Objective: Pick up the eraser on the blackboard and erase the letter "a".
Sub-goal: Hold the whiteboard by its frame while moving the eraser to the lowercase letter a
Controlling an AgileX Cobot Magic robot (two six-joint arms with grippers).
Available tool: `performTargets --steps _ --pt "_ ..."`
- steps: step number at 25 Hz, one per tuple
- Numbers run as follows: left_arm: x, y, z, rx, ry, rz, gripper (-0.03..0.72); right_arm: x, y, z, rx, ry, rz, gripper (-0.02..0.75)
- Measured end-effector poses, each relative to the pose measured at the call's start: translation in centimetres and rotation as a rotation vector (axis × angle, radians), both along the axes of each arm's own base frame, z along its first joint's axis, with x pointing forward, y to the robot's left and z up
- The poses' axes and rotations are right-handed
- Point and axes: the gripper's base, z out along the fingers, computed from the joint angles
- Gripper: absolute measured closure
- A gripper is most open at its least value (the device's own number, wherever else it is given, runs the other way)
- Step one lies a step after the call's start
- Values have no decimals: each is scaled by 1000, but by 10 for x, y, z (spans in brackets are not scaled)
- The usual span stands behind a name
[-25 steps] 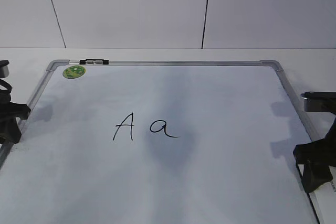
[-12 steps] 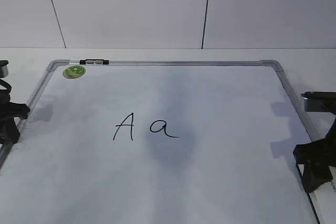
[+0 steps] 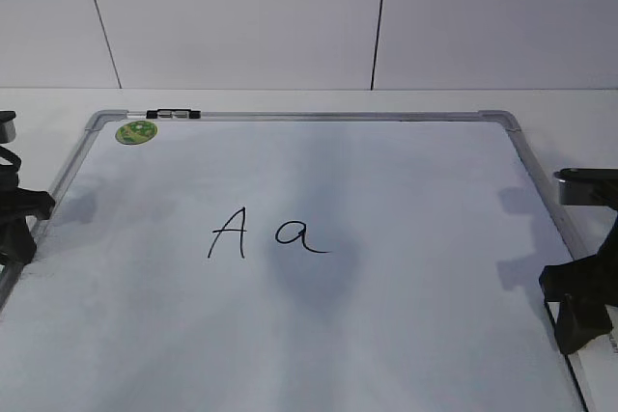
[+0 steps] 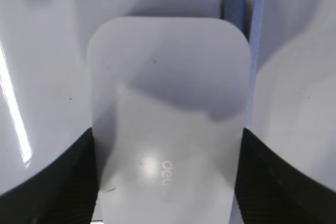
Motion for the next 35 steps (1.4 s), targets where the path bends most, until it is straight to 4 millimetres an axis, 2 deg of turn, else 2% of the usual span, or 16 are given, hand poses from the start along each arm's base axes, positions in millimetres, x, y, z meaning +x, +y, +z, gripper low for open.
performTargets --steps 28,35 --pt "0 0 0 1 -1 2 567 0 0 1 -4 14 -1 225" --pt "0 0 0 1 -1 2 568 11 1 20 -11 18 -1 225"
